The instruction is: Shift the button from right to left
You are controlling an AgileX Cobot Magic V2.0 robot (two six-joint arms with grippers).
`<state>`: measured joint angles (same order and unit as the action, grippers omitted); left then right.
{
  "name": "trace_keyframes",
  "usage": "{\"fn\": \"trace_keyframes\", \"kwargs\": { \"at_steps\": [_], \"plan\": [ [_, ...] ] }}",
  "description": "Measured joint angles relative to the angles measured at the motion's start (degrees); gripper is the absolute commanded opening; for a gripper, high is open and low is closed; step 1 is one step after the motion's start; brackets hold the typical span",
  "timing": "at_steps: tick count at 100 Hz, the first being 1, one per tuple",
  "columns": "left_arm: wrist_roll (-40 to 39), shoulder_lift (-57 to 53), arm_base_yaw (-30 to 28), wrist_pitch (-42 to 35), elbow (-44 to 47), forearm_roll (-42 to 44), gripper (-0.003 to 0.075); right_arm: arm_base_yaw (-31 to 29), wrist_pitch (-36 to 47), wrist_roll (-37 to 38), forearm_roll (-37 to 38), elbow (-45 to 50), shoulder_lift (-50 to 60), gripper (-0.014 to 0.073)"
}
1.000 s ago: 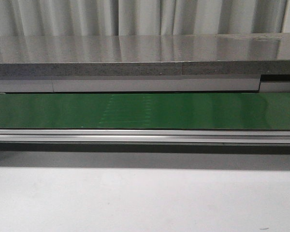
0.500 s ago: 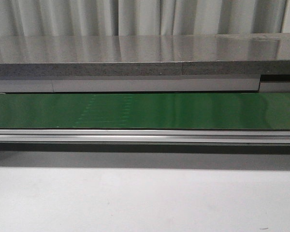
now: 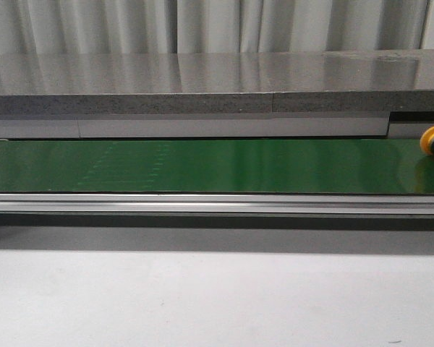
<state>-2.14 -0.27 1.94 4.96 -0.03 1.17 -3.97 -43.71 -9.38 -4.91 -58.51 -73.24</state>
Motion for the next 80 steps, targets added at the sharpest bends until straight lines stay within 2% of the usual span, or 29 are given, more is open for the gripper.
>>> {"fn": "trace_keyframes", "kwargs": {
  "at_steps": [50,80],
  "plan": [
    [0.0,0.0,0.0,0.0,0.0,0.0,-0.002,0.0,12.3,2.8,3.9,20.0,23.0,-0.0067],
    [0.0,0.0,0.0,0.0,0.0,0.0,-0.002,0.0,14.5,3.0,-0.3,28.4,36.1,-0.0067]
  ]
}}
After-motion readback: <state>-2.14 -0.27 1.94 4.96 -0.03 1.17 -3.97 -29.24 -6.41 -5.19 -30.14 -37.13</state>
